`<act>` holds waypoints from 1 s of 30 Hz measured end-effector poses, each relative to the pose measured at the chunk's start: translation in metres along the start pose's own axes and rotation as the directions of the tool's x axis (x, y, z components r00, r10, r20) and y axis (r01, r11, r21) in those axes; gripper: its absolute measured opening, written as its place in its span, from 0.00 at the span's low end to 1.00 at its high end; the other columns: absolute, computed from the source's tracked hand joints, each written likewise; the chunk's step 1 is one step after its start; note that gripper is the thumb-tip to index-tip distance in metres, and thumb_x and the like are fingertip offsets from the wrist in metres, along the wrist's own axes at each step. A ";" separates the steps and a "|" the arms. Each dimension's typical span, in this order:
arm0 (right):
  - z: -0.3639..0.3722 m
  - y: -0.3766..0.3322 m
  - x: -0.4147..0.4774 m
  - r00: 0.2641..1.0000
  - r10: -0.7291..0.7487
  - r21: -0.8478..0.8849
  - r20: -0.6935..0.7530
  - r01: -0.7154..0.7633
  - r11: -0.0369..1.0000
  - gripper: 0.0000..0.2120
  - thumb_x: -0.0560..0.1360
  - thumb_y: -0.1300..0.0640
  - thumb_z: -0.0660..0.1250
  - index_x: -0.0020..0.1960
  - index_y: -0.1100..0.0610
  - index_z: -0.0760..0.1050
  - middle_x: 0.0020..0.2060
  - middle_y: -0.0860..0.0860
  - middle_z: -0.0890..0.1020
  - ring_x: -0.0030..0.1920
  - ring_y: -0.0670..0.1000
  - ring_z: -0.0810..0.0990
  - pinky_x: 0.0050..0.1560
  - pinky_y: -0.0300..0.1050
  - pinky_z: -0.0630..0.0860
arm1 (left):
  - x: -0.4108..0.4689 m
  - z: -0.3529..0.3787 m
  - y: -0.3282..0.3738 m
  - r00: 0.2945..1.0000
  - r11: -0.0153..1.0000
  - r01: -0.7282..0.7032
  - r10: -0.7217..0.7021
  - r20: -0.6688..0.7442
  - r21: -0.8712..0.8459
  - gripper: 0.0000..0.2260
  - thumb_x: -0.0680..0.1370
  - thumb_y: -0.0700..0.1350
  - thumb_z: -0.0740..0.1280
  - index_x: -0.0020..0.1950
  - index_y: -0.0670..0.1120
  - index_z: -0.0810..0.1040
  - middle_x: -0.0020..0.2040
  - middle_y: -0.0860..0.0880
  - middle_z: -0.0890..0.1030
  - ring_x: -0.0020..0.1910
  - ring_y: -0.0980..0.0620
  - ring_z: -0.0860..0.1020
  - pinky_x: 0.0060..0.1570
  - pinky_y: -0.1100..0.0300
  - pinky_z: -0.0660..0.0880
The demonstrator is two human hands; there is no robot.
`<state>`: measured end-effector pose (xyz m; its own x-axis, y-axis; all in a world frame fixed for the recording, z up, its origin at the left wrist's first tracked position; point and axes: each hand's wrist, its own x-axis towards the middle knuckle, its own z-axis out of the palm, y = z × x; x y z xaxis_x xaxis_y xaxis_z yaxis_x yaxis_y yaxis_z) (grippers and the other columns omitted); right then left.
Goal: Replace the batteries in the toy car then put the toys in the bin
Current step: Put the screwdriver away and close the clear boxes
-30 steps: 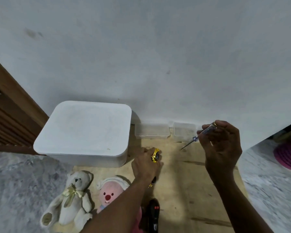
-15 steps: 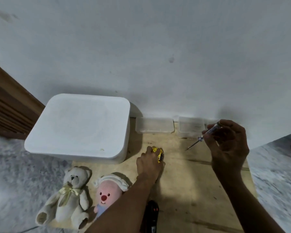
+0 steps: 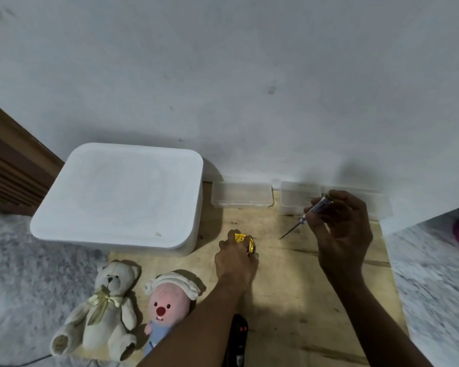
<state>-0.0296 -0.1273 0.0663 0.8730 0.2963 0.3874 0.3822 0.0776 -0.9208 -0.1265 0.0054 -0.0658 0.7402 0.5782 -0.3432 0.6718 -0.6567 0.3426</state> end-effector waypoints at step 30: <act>0.062 0.143 0.073 0.766 0.368 -0.748 0.528 0.213 0.629 0.20 0.70 0.53 0.73 0.61 0.54 0.79 0.54 0.52 0.82 0.52 0.58 0.82 0.49 0.45 0.76 | 0.101 -0.088 0.002 0.983 0.969 -0.157 0.171 -0.058 0.193 0.23 0.77 0.46 0.69 0.72 0.48 0.73 0.70 0.45 0.73 0.69 0.43 0.71 0.62 0.49 0.77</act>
<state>0.0700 -0.0356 -0.0398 0.6494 0.7576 -0.0662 0.6525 -0.5998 -0.4631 -0.0478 0.1052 -0.0224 0.8448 0.4843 -0.2277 0.5289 -0.8203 0.2174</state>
